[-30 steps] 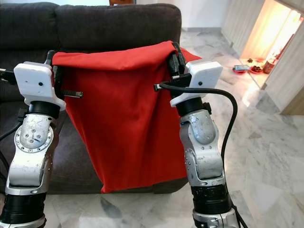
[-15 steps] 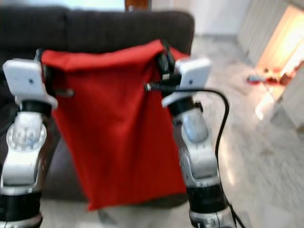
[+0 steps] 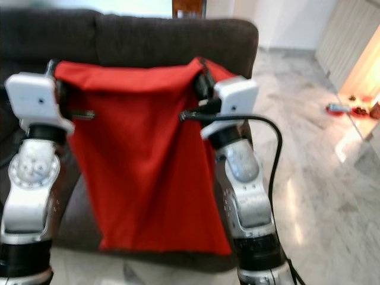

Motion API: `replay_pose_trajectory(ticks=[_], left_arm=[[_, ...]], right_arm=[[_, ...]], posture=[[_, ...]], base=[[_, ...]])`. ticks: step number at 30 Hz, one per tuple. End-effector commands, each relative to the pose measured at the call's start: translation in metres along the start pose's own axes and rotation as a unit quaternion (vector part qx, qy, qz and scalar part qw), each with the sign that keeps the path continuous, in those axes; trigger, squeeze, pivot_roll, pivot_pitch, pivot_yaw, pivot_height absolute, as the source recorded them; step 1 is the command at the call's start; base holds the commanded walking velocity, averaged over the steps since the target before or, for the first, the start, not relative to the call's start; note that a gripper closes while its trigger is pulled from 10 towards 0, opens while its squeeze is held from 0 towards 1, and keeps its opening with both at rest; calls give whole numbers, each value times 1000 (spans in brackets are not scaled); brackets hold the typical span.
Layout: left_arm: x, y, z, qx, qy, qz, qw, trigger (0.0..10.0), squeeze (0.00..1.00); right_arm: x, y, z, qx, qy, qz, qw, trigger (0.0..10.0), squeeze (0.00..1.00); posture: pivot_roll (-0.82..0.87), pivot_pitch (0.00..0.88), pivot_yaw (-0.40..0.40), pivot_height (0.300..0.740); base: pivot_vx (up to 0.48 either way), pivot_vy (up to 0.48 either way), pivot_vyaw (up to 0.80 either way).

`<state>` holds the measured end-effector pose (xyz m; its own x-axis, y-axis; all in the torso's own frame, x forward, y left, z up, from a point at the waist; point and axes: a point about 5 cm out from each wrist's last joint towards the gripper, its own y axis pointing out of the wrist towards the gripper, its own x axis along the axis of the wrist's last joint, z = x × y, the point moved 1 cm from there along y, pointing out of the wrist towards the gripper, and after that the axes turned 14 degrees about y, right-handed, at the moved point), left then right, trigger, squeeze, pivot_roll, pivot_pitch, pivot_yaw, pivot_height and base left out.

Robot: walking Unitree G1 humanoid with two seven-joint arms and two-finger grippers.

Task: Move the pillow to the sofa from floor

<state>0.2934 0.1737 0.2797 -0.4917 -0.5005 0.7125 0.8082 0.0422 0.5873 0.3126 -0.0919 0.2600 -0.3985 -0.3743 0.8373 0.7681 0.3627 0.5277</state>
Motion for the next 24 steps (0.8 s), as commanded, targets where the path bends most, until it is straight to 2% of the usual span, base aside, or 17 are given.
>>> replay_pose_trajectory(ticks=[1,17,20,23,24], left_arm=[[21,4,-3,-1,-8,-47,999,10000,0],[18,2,-6,-10,-10,-41,999,10000,0],[13,0,-21,-68,-15,-26,997,10000,0],[13,-1,-23,-77,-12,-27,997,10000,0],[10,-3,-28,-93,-29,-16,995,10000,0]], right_arm=[[20,3,0,4,-5,-43,999,10000,0],[17,3,-1,1,-3,-35,999,10000,0],[16,2,-3,-4,-2,-32,999,10000,0],[15,2,-3,-5,-2,-31,1000,10000,0],[12,1,-4,-6,0,-26,1000,10000,0]], posture=[[22,8,-5,740],[22,3,-7,740],[23,3,-7,740],[23,3,-7,740],[23,3,-6,740]], base=[[307,0,0],[306,0,0],[101,0,0],[0,0,0],[0,0,0]])
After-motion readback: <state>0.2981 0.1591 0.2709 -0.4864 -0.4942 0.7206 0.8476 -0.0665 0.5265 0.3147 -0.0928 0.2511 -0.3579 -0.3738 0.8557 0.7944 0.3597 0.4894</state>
